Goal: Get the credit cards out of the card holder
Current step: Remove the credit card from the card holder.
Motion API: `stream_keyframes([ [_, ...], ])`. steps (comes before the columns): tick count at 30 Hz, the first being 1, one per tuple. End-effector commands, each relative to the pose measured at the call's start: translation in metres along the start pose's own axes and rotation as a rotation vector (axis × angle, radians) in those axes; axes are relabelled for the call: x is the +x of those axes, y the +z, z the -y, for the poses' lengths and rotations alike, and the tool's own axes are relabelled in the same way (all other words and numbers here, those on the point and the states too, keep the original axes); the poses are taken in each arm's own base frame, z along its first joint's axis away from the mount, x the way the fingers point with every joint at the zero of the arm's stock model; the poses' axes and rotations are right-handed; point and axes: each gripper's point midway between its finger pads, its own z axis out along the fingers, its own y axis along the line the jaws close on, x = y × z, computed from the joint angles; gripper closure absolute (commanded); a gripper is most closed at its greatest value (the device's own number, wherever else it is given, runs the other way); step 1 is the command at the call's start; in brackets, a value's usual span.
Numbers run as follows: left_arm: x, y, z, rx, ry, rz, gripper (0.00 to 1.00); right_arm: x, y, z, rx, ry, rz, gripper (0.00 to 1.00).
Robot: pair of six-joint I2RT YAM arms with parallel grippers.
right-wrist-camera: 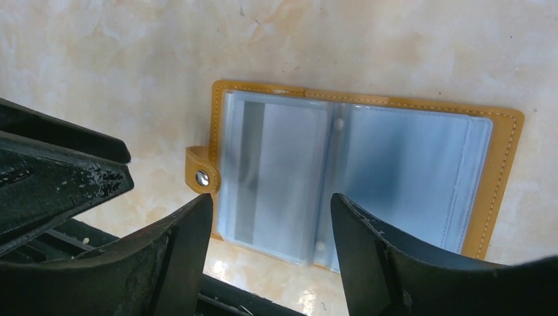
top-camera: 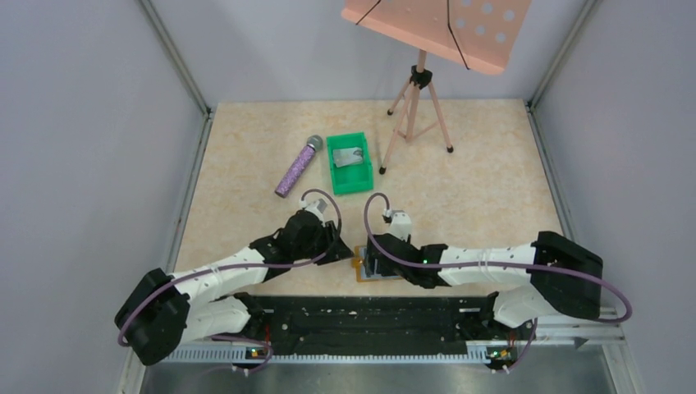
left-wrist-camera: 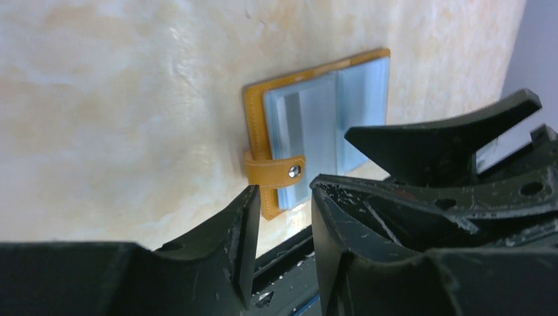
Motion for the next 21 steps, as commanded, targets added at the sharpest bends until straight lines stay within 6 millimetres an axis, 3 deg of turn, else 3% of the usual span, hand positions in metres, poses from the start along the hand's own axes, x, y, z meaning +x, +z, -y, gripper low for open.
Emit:
stream_keyframes([
  [1,-0.038,-0.02,0.006,-0.072,0.011,0.169,0.59,-0.009,-0.003,-0.007,0.092,-0.072,0.019,0.33],
  [6,-0.065,-0.055,0.002,-0.114,0.031,0.35,0.58,-0.004,0.001,-0.008,0.159,-0.131,0.004,0.33],
  [10,-0.073,-0.071,-0.004,-0.114,0.022,0.439,0.57,0.0,0.005,-0.012,0.184,-0.151,-0.012,0.34],
  [21,-0.068,-0.075,-0.012,-0.114,0.014,0.448,0.57,0.014,0.013,-0.009,0.254,-0.211,-0.047,0.35],
])
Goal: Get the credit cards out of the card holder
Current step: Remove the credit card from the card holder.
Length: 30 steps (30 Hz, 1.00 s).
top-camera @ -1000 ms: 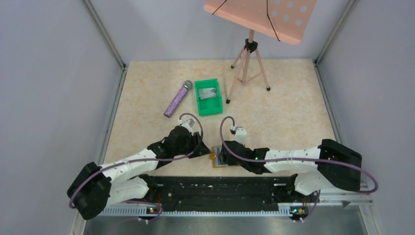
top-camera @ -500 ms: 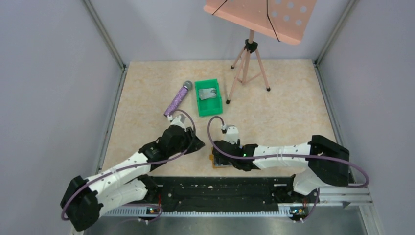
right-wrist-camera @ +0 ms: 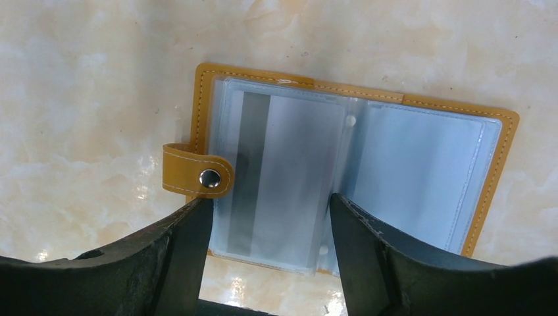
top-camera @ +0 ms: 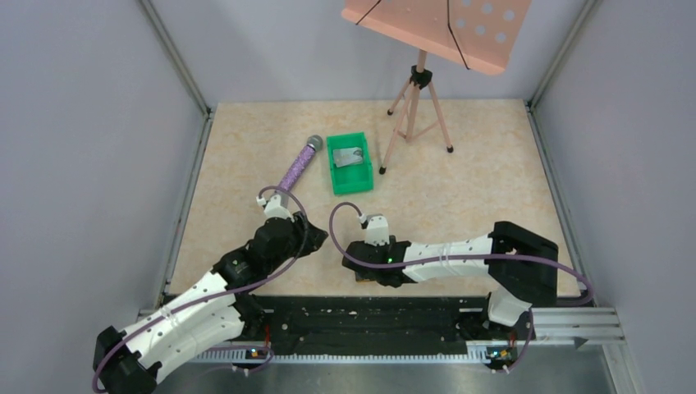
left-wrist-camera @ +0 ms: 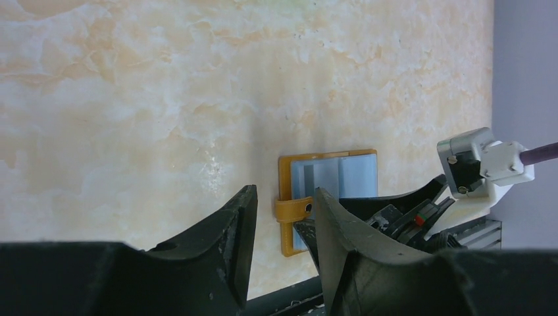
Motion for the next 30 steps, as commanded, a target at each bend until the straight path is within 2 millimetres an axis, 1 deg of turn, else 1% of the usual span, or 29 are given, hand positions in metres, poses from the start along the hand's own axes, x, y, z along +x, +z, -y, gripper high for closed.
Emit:
stream_keyframes([
  [1,-0.001,0.001,-0.006,-0.016,0.006,0.018,0.57,-0.001,-0.002,-0.001,0.029,-0.004,0.007,0.34],
  [8,-0.001,0.0,-0.004,-0.009,0.009,0.017,0.57,-0.001,-0.002,-0.001,0.043,-0.015,0.009,0.34],
  [13,-0.001,0.0,-0.004,-0.005,0.007,0.011,0.57,0.0,0.001,0.002,0.065,-0.034,0.011,0.4],
  [19,0.003,0.001,0.001,0.014,0.003,-0.009,0.57,-0.008,-0.005,-0.003,0.022,-0.002,0.043,0.45],
  [23,0.013,0.006,0.004,0.026,-0.005,-0.058,0.57,-0.014,-0.009,-0.009,-0.043,0.04,0.074,0.47],
  [30,0.037,0.016,0.015,0.084,0.005,-0.181,0.57,-0.02,-0.011,-0.01,-0.111,0.113,0.091,0.49],
])
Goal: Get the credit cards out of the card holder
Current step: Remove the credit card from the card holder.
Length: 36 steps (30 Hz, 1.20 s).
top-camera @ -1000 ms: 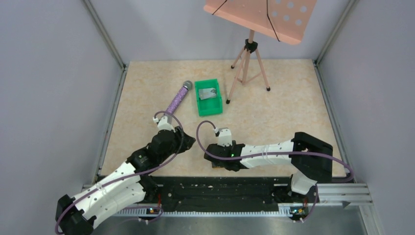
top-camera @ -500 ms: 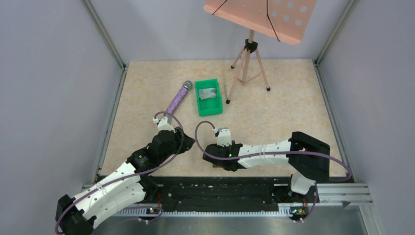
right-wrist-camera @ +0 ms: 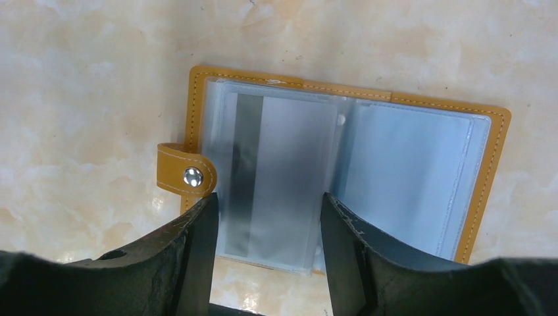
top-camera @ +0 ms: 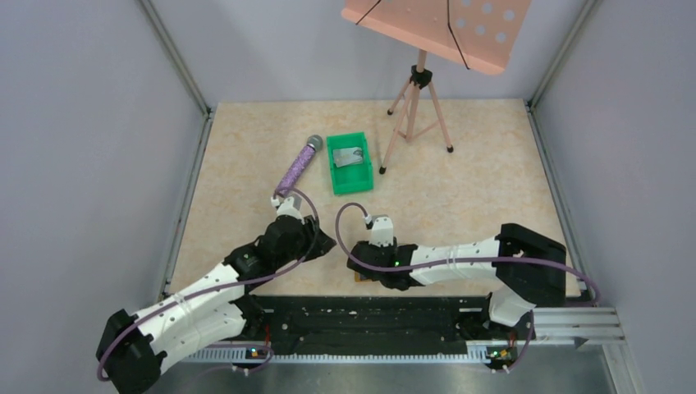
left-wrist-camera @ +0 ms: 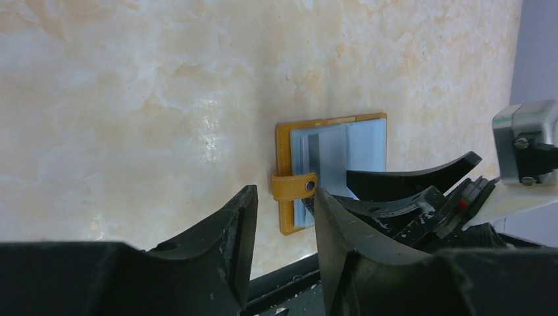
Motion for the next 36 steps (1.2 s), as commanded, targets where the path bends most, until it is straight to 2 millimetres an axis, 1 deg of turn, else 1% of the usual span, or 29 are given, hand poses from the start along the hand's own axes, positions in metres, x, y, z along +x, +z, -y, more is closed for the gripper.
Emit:
stream_keyframes([
  [1,0.011,0.007,0.022,0.107,0.007,-0.071,0.58,-0.018,-0.009,-0.011,-0.102,0.094,0.048,0.5],
  [5,0.022,0.011,0.034,0.166,0.011,-0.137,0.6,-0.024,-0.013,-0.01,-0.157,0.15,0.07,0.52],
  [9,0.032,0.017,0.04,0.205,0.004,-0.187,0.61,-0.027,-0.017,-0.008,-0.209,0.202,0.096,0.52],
  [11,0.04,0.02,0.039,0.204,-0.001,-0.229,0.62,-0.029,-0.018,-0.008,-0.23,0.219,0.099,0.52],
  [13,0.043,0.023,0.043,0.224,-0.008,-0.243,0.63,-0.03,-0.019,-0.007,-0.241,0.227,0.102,0.52],
  [14,0.044,0.024,0.043,0.224,-0.012,-0.248,0.64,-0.029,-0.019,-0.007,-0.24,0.221,0.101,0.51],
  [18,0.044,0.027,0.039,0.193,-0.017,-0.247,0.65,-0.027,-0.02,-0.003,-0.186,0.168,0.068,0.42],
  [19,0.042,0.028,0.034,0.162,-0.012,-0.236,0.65,-0.026,-0.021,-0.002,-0.163,0.153,0.06,0.4],
  [21,0.028,0.028,0.021,0.058,-0.002,-0.181,0.64,-0.024,-0.023,0.001,-0.11,0.116,0.049,0.38],
  [23,0.012,0.021,0.011,-0.016,0.026,-0.119,0.63,-0.021,-0.026,0.001,-0.065,0.085,0.044,0.38],
  [28,-0.025,-0.002,0.007,-0.055,0.046,0.057,0.6,-0.014,-0.024,-0.006,-0.033,0.045,0.018,0.36],
  [31,-0.039,-0.018,0.001,-0.06,0.017,0.144,0.58,-0.012,-0.021,-0.008,-0.015,0.036,0.011,0.36],
  [36,-0.051,-0.038,-0.011,-0.043,-0.034,0.263,0.56,-0.005,-0.015,-0.009,0.021,0.001,-0.007,0.34],
])
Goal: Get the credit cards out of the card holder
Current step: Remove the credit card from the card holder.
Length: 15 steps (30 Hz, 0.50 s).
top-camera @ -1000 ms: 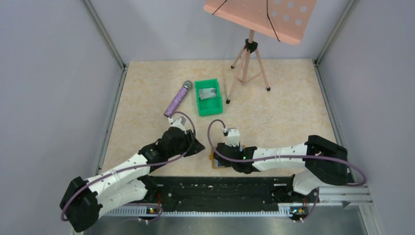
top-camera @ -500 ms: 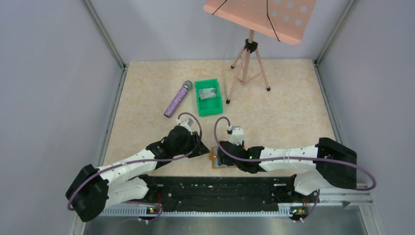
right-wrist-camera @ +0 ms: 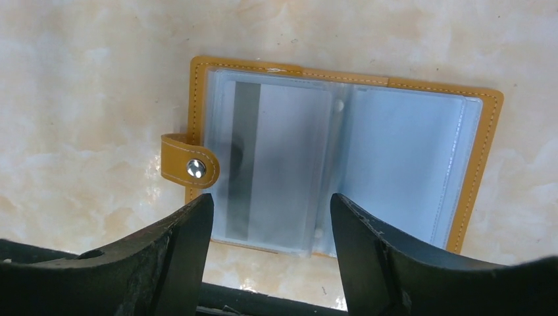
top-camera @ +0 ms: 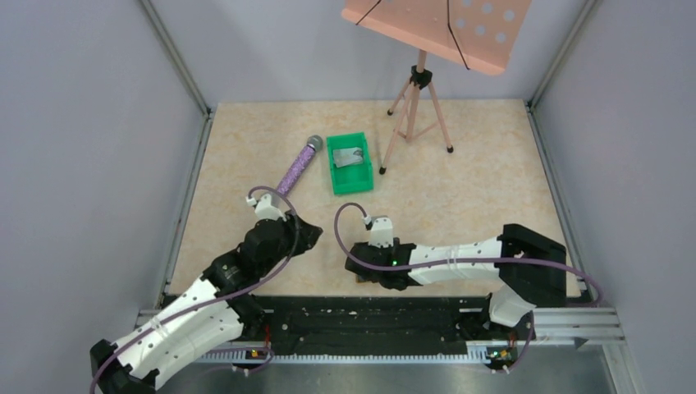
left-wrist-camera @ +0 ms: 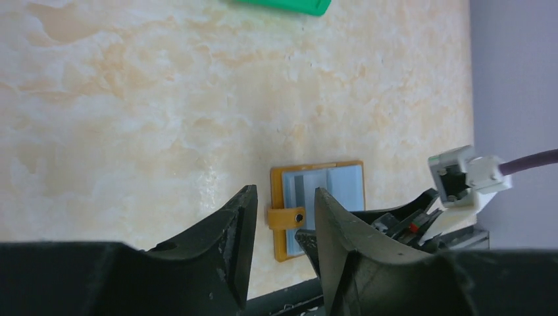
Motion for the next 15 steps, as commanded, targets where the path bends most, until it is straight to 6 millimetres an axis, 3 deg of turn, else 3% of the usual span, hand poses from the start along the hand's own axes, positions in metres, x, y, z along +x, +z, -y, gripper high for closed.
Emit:
stream_keyframes([
  [1,-0.018,-0.012,-0.023,-0.059,-0.036,0.133,0.56,-0.002,0.0,-0.009,0.03,-0.02,0.011,0.34],
  [6,-0.025,-0.023,-0.025,-0.043,-0.053,0.179,0.54,0.002,0.004,-0.009,0.048,-0.032,0.001,0.34],
  [15,-0.016,-0.016,-0.028,-0.062,-0.039,0.137,0.53,-0.002,0.0,-0.016,0.055,-0.052,0.007,0.34],
])
